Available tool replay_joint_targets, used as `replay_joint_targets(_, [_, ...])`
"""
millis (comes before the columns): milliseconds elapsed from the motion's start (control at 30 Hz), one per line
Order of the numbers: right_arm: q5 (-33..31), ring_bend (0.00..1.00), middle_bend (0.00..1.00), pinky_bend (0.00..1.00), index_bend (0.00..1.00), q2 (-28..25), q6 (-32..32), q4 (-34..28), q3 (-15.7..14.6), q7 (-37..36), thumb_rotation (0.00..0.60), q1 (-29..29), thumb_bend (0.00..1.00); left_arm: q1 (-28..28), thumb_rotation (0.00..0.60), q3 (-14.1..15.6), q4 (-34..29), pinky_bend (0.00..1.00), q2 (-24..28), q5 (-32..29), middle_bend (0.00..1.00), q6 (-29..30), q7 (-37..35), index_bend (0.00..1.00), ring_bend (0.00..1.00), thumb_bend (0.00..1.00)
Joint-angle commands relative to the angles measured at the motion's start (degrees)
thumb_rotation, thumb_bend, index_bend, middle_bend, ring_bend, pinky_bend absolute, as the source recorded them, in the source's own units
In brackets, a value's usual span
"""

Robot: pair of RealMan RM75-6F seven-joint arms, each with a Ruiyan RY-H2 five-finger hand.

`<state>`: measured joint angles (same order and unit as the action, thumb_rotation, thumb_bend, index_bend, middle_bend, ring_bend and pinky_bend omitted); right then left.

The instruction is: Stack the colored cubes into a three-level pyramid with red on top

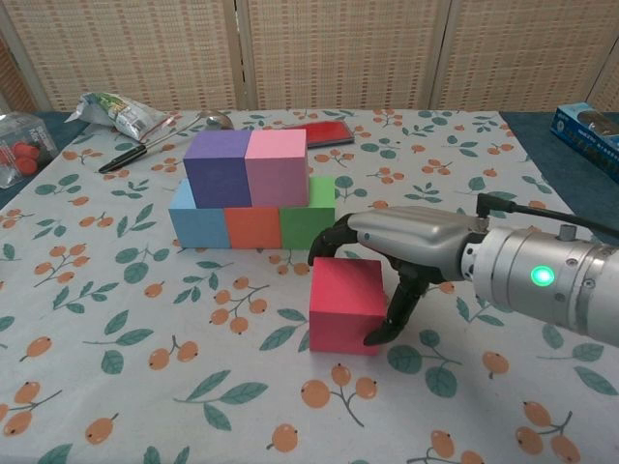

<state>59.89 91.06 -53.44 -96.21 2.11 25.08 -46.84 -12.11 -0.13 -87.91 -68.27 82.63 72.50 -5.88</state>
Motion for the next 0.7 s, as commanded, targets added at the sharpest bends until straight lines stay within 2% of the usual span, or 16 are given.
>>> replay_joint_targets(33, [-0.07,0.04,0.26,0.11,0.31,0.56,-0.55,0.24,0.32,0.4,0.6,0.24,0.0,0.02,0.6,0.01,0.23,0.06,-0.05,0.08,0.0,0.02,-0.22,0.0,0.0,0.36])
replay_joint_targets(167, [-0.02,0.08,0.3,0.13,0.4,0.16,-0.69,-0.35,0.76,0.44,0.6,0.45,0.0,0.13,0.6,0.05,0.56,0.06,-0.02,0.04,0.0,0.02,-0.53,0.0,0.0,0.36])
replay_joint_targets(300, [0.52,0.09,0.3,0.13,0.42,-2.57,-0.11,-3.03,1.38,0.12,0.6,0.28,0.0,0.1,0.6,0.17,0.54,0.06,0.03,0.14,0.0,-0.16,-0.4,0.0,0.0,0.36])
replay_joint_targets(500, [2.06,0.09,0.3,0.14,0.41,-11.38,2.34,-11.66,3.13,-1.72,0.6,-0.72,0.0,-0.19,0.6,0.08,-0.51,0.06,0.43,0.01,0.0,-0.53,0.88,0.0,0.0,0.36])
replay_joint_targets(700, [1.89,0.09,0.3,0.14,0.41,-21.15,6.42,-19.48,6.95,-5.2,0.6,-3.07,0.0,-0.65,0.6,-0.39,-2.35,0.06,0.82,-0.52,0.0,-0.84,2.82,0.0,0.0,0.36])
